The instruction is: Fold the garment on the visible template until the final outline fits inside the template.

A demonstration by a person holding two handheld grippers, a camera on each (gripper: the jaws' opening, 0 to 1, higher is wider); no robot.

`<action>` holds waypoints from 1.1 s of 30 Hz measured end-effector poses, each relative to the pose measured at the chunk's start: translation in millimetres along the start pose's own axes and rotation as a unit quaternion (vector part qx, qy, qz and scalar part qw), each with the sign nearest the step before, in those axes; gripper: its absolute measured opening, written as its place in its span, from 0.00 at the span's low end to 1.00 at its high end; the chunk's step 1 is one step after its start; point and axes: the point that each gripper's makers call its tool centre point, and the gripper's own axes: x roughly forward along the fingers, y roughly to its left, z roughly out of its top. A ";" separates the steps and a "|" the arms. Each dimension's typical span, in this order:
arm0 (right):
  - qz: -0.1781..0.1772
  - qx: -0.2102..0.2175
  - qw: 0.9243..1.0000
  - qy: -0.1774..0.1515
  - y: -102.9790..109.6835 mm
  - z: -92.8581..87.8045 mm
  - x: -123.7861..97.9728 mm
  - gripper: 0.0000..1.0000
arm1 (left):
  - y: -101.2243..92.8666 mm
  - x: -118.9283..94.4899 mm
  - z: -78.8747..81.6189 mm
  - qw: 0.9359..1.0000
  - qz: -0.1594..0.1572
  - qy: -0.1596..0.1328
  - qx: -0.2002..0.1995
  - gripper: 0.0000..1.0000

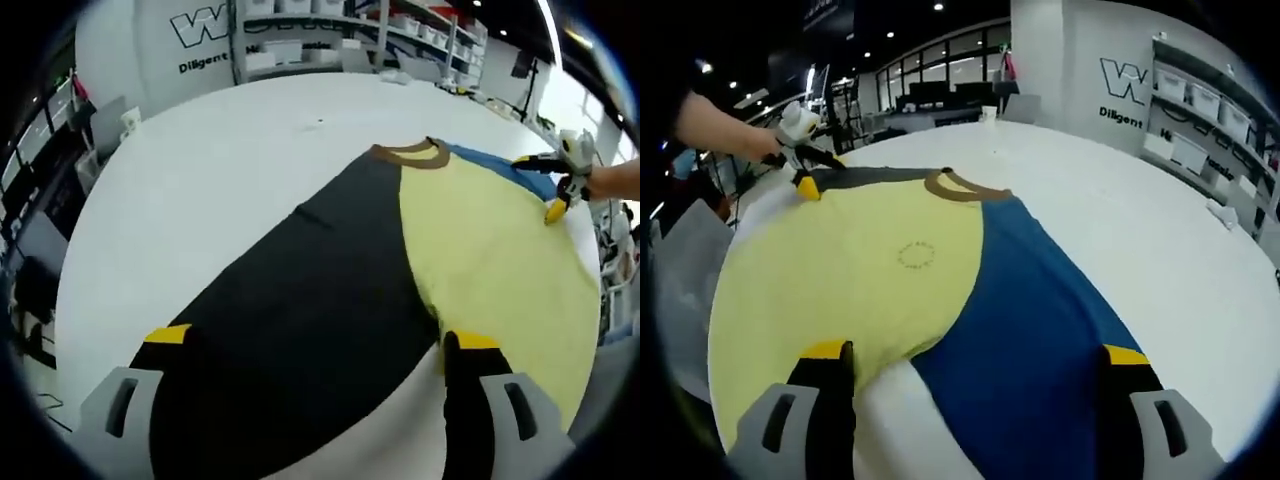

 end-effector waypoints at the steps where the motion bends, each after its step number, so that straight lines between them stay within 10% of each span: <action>1: 0.001 -0.012 1.000 -0.002 -0.8 -0.1 -0.3 1.00 | -2.0 -2.2 -8.1 1.000 -0.005 0.019 0.005 1.00; 15: -0.032 0.024 0.999 -0.015 -23.2 -11.3 -33.1 1.00 | 3.0 -14.3 10.1 0.999 0.009 -0.017 0.037 1.00; 33: -0.198 0.164 0.966 -0.015 -89.3 -99.1 -143.5 0.81 | -86.6 -61.2 39.5 0.992 -0.031 -0.121 0.018 0.99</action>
